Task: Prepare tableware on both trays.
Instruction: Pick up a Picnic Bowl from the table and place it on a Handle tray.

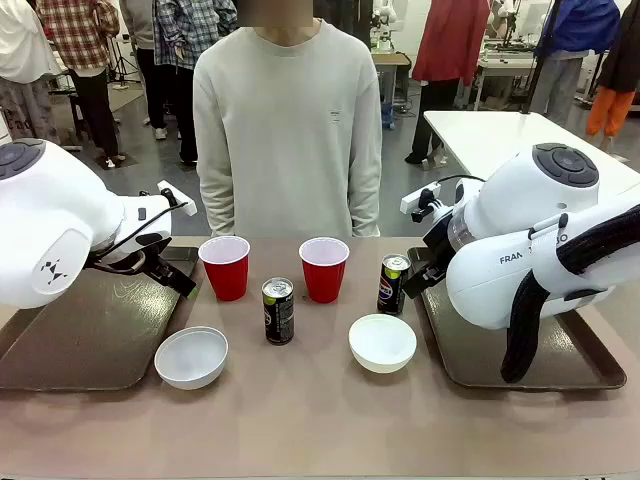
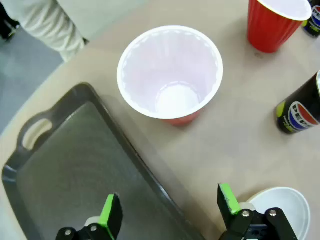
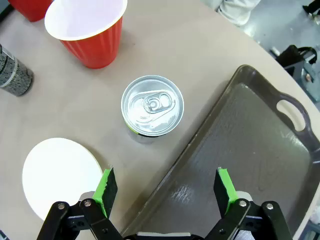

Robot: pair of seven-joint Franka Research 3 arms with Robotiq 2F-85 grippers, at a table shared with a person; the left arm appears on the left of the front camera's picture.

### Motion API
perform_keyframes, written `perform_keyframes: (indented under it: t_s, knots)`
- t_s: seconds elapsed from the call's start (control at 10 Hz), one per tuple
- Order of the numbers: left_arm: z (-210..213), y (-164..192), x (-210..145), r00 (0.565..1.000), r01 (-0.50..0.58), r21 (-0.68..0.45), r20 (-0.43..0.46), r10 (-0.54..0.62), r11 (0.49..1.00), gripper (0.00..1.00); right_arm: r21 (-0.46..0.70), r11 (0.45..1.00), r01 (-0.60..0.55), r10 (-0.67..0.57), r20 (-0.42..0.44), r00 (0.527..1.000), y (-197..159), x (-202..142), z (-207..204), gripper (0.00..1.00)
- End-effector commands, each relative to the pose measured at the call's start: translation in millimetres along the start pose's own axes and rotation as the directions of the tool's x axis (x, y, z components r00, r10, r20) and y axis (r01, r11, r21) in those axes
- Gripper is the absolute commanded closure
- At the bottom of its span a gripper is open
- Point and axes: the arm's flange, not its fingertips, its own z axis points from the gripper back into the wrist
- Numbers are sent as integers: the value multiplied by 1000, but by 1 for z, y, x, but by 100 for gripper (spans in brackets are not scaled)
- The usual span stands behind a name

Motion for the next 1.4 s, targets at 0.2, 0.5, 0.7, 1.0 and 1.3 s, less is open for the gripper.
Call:
perform_keyframes:
  t_s: [0.2,0.5,0.7,1.0,1.3]
  knots:
    - [0,0,0,1000,0,0,0,0,1000,0,0,1000,0,0,0,1000,0,0,0,0]
    - [0,0,0,1000,0,0,0,0,1000,0,0,1000,0,0,0,1000,0,0,0,0]
    - [0,0,0,1000,0,0,0,0,1000,0,0,1000,0,0,0,1000,0,0,0,0]
    - [0,0,0,1000,0,0,0,0,1000,0,0,1000,0,0,0,1000,0,0,0,0]
    - [43,-5,-15,1000,27,-38,9,-26,999,0,-81,993,84,-93,-109,990,25,-1,37,0]
